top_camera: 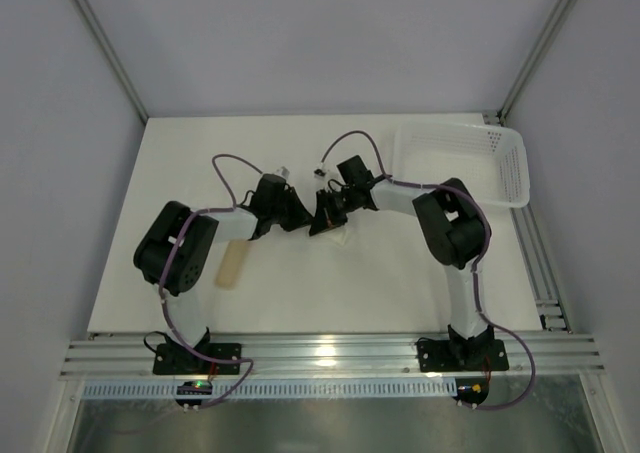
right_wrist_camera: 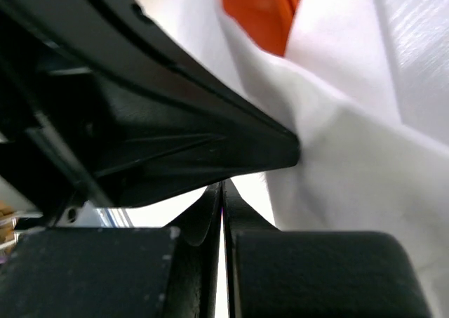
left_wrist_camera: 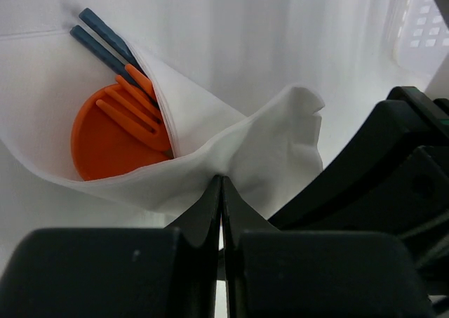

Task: Place the utensils on the paper napkin and roll it up
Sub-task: Roll the napkin at the center of the board.

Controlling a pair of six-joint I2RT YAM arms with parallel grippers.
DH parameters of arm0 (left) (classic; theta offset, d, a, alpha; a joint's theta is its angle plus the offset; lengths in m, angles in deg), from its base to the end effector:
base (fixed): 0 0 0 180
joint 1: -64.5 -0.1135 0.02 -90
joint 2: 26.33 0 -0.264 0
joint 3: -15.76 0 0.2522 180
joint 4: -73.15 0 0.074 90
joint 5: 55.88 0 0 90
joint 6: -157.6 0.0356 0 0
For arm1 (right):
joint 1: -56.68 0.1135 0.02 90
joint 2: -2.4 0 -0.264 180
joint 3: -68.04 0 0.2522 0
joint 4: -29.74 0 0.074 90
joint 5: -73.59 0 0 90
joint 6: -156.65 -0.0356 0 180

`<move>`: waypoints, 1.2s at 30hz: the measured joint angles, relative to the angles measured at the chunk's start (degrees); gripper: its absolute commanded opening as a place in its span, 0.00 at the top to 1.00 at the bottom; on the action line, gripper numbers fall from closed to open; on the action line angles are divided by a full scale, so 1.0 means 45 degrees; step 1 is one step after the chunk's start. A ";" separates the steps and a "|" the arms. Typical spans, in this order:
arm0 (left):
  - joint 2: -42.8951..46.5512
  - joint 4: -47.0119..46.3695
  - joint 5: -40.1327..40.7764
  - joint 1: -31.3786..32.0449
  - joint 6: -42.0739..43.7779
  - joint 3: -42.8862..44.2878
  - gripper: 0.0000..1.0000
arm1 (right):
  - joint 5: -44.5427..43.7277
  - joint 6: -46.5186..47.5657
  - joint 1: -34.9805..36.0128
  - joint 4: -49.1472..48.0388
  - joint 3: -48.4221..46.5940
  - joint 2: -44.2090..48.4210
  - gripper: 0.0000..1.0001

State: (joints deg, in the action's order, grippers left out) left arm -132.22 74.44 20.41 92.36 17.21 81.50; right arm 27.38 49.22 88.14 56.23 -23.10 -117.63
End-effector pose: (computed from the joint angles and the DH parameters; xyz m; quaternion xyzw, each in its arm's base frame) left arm 0.3200 -0.1787 0.1329 -0.1287 0.8972 -0.3420 0.2481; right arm 0.3536 0.2452 0.1382 -0.2183 0.8657 0.4384 0.1040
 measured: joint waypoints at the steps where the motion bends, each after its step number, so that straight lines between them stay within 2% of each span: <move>1: -0.0005 -0.0005 0.0000 0.0000 -0.0015 0.0005 1.00 | -0.0029 -0.0068 -0.0010 -0.0199 0.0034 -0.0083 0.97; 7: -0.0024 0.0005 -0.0010 0.0000 -0.0034 0.0019 1.00 | -0.0393 -0.0330 -0.0019 -0.0792 0.0287 -0.0529 0.96; 14: -0.0039 0.0092 -0.0010 0.0000 -0.0034 0.0068 1.00 | 0.0136 -0.1054 -0.0335 -0.1996 0.1039 -0.0568 0.96; 36: -0.0141 0.0602 -0.0097 -0.0024 -0.0029 0.0359 1.00 | 0.1433 -0.2225 -0.0811 -0.5119 0.4493 0.0544 0.96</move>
State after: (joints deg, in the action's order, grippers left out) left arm -132.85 77.15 19.97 92.25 17.08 83.12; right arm 33.83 39.21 84.49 33.19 -2.88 -115.18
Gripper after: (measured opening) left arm 0.002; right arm 0.036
